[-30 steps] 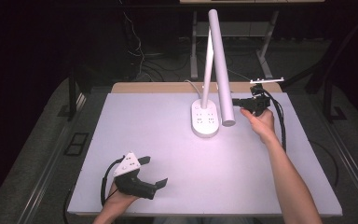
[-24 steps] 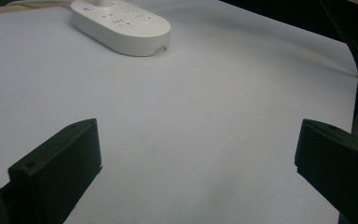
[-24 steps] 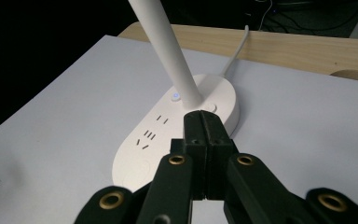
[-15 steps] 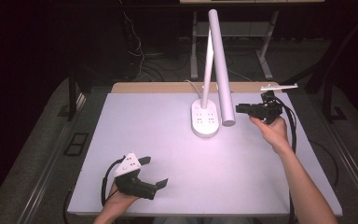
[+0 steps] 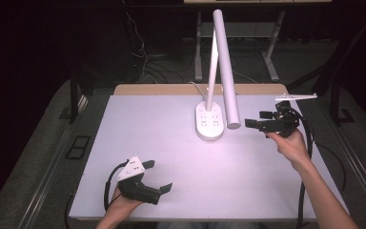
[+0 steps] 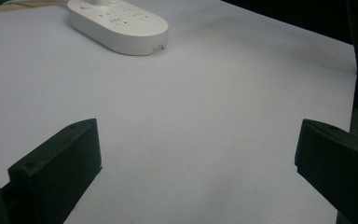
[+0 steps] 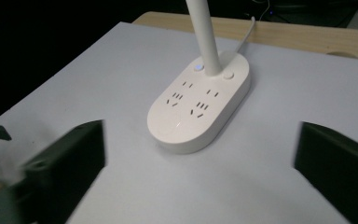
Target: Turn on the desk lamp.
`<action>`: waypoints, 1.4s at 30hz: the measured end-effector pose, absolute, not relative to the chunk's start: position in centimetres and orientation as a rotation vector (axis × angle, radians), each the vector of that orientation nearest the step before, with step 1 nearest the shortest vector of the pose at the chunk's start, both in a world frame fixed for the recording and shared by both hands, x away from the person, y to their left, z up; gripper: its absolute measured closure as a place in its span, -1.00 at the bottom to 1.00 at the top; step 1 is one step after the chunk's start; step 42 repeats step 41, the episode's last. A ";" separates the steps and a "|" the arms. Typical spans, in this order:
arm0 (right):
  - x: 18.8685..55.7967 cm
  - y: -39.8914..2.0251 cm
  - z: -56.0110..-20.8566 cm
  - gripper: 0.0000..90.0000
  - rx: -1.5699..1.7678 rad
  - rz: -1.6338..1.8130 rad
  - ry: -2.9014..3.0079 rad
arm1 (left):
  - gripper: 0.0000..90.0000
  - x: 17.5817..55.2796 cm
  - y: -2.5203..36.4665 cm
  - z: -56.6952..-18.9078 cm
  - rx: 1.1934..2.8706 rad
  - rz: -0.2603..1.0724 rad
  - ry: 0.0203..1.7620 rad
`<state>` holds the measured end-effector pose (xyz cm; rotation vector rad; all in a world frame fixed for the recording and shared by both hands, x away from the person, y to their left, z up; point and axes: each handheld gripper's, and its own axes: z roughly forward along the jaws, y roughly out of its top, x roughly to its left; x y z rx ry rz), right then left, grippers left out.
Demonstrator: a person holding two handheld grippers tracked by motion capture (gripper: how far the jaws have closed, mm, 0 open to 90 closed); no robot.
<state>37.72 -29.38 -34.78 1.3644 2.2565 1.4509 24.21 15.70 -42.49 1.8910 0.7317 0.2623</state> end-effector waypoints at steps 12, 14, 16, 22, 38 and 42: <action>33.0 -29.4 -35.9 -1.00 1.320 1.492 2.248 | -1.00 24.1 15.5 -42.5 1.892 0.260 0.723; 32.3 -29.4 -36.3 -1.00 1.317 1.515 2.239 | -1.00 24.1 15.5 -42.5 1.894 0.261 0.723; 31.6 -29.5 -36.8 -1.00 1.309 1.523 2.232 | -1.00 24.1 15.4 -42.4 1.896 0.261 0.720; 29.4 -29.4 -38.1 -1.00 1.313 1.541 2.215 | -1.00 24.0 15.4 -42.4 1.903 0.261 0.714; 24.3 -28.4 -41.7 -1.00 1.235 1.420 2.250 | -1.00 24.1 15.5 -42.5 1.897 0.266 0.729; 23.9 -28.3 -42.0 -1.00 1.219 1.417 2.253 | -1.00 24.1 15.4 -42.5 1.899 0.263 0.728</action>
